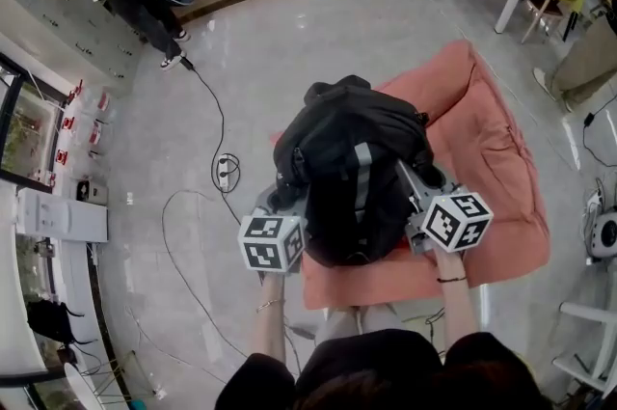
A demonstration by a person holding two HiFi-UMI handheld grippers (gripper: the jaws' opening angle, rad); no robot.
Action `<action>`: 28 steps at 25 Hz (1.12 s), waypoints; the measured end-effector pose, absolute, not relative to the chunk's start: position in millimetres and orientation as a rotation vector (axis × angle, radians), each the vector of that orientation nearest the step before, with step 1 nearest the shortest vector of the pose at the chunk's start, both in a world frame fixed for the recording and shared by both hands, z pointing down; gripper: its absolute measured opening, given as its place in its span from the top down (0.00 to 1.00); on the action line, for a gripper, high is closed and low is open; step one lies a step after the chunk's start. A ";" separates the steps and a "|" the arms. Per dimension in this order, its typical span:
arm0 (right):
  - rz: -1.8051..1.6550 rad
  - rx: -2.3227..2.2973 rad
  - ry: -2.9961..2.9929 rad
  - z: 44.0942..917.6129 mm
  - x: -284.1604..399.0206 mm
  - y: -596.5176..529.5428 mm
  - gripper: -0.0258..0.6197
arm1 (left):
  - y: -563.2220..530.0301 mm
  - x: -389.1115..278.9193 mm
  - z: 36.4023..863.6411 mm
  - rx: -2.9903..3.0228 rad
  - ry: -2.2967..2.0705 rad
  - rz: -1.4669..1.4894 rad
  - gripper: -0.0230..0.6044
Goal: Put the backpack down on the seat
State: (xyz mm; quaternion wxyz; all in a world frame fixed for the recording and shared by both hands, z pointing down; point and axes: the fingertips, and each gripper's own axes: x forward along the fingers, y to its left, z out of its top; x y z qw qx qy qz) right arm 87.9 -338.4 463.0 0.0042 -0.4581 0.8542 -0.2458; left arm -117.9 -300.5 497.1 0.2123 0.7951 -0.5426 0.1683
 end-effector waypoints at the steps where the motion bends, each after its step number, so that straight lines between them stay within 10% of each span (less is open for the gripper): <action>1: -0.784 -1.439 2.683 470.2 84.4 -340.6 0.79 | -302.3 -120.9 505.2 2.196 -1.500 0.470 0.81; 28: -0.980 -1.471 2.732 589.3 79.0 -419.9 0.79 | -370.1 -125.6 620.4 2.045 -1.455 0.484 0.81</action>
